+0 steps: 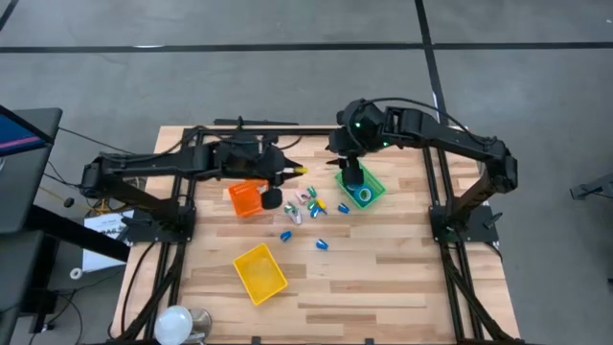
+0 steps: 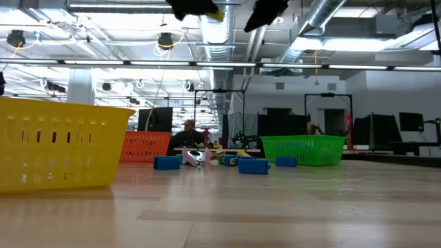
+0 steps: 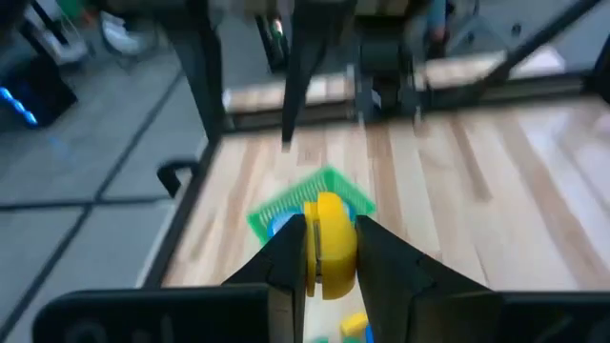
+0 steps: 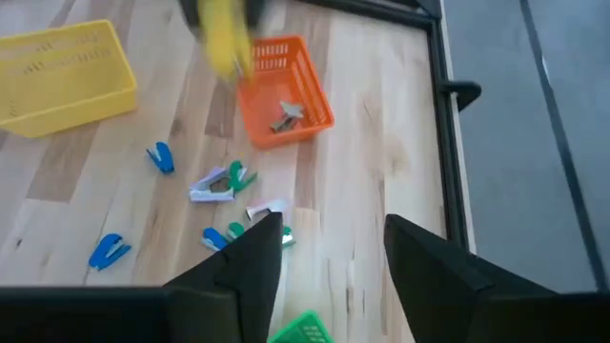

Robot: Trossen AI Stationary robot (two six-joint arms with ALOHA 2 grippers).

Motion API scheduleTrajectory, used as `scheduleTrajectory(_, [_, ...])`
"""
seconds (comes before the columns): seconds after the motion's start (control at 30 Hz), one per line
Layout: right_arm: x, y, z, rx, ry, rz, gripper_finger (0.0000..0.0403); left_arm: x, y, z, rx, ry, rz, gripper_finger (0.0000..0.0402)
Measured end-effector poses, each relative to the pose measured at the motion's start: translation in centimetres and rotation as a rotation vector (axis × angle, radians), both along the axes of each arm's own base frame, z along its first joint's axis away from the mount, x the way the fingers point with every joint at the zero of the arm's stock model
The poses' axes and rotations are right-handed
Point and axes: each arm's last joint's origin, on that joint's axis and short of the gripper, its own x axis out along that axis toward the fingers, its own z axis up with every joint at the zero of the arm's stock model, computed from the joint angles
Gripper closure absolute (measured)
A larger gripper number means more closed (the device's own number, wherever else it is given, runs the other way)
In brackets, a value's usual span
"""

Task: Pick and place Stapler, Stapler remover, tape
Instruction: Put the yellow stapler into the yellow basket

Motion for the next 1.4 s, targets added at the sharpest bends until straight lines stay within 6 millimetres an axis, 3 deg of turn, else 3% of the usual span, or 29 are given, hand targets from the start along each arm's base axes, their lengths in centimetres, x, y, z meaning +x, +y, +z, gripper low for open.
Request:
scheduleTrajectory(0.2, [0.0,-1.5,-0.9,0.097,-0.029,-0.043,0.0271,-2.5,-0.3,2.2,0.008,-0.068,0.001,0.0341])
scheduleTrajectory(0.33, [0.0,-1.8,-1.0,0.107,-0.038,-0.048,0.0308,-3.6,-0.4,2.5,-0.024,-0.056,0.014,0.0341])
scheduleTrajectory(0.63, [0.9,-1.6,-0.1,0.106,-0.162,-0.064,0.0395,-4.6,-0.7,3.0,-0.042,-0.07,0.011,0.0341])
scheduleTrajectory(0.97, [2.2,0.4,0.8,0.058,-0.29,-0.203,0.0401,-4.5,-0.7,3.0,-0.04,-0.07,0.011,0.0341])
scheduleTrajectory(1.17, [2.7,1.5,-2.9,0.088,-0.231,-0.225,0.0402,-4.6,-0.7,3.0,-0.039,-0.065,0.011,0.0341])
scheduleTrajectory(1.4, [1.9,3.1,-4.2,0.128,-0.273,-0.212,0.0403,-4.6,-0.7,2.9,-0.043,-0.052,0.003,0.0341])
